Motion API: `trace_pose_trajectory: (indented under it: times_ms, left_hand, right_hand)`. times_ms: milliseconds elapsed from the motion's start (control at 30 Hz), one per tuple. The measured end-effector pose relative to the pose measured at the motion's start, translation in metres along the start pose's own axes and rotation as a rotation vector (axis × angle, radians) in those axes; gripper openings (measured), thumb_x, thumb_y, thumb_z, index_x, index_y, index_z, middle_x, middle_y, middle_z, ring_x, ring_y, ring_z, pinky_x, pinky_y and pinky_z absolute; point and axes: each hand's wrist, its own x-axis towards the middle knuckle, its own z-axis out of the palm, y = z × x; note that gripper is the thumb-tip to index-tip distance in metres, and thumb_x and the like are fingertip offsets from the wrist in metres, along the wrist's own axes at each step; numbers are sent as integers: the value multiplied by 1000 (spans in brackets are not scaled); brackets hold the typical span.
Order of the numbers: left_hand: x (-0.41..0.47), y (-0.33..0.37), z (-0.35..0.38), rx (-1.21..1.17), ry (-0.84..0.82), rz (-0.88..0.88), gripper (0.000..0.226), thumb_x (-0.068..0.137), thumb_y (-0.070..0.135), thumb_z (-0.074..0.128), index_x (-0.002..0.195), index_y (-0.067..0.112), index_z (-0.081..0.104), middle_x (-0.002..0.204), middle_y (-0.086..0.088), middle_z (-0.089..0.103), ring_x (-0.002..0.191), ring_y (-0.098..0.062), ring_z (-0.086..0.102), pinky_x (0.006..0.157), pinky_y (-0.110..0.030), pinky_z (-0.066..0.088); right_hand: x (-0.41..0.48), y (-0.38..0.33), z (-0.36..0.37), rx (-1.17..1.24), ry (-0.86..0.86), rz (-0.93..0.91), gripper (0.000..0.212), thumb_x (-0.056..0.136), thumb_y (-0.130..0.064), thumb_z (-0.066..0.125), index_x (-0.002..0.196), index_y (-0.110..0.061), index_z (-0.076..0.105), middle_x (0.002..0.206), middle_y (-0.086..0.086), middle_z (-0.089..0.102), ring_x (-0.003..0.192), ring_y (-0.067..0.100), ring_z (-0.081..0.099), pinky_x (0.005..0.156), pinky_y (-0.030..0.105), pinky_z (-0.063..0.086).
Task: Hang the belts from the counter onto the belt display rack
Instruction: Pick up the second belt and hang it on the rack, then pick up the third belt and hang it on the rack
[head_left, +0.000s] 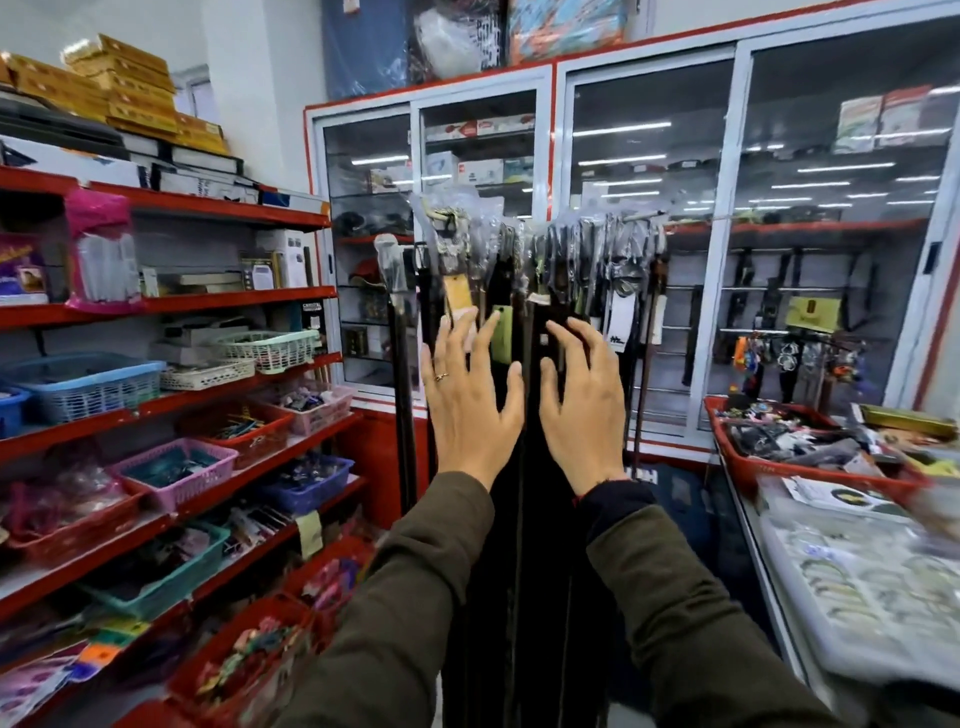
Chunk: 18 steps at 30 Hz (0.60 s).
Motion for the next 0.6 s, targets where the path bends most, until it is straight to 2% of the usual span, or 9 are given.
trace_pose_trajectory:
  times_ms: [100, 200, 300, 433, 600]
  left_hand:
    - [-28, 15, 17, -22, -96, 67, 54, 101, 36, 46, 152, 23, 38, 164, 0, 30, 158, -23, 11, 129, -49, 4]
    - [-58, 35, 39, -84, -190, 91, 54, 102, 35, 46, 154, 23, 36, 166, -1, 26, 159, -23, 6, 129, -50, 3]
    - [-88, 57, 59, -126, -267, 94, 56, 103, 36, 45, 155, 22, 33, 168, 0, 22, 159, -23, 3, 129, -50, 2]
    - [-131, 93, 87, -187, -368, 107, 56, 102, 36, 45, 155, 21, 34, 168, -1, 21, 159, -24, 4, 129, -50, 2]
    - [-187, 139, 122, -321, -522, 141, 56, 102, 36, 46, 156, 23, 33, 169, 0, 20, 159, -22, 5, 129, -50, 2]
  right_hand:
    - [-27, 28, -18, -171, -47, 11, 46, 104, -29, 46, 149, -22, 44, 161, 4, 34, 154, 26, 23, 125, 48, 22]
    - [-55, 57, -40, -293, -107, 48, 48, 105, -30, 44, 152, -23, 40, 168, 4, 22, 159, 29, 9, 128, 52, 10]
    - [-80, 83, -66, -386, -132, 100, 47, 105, -27, 43, 152, -23, 40, 169, 5, 19, 159, 29, 6, 127, 54, 7]
    - [-113, 120, -106, -504, -166, 196, 47, 103, -24, 40, 150, -23, 41, 169, 6, 20, 159, 29, 9, 125, 58, 12]
    - [-157, 169, -164, -631, -273, 354, 49, 101, -26, 34, 150, -25, 39, 168, 4, 23, 158, 28, 13, 126, 57, 6]
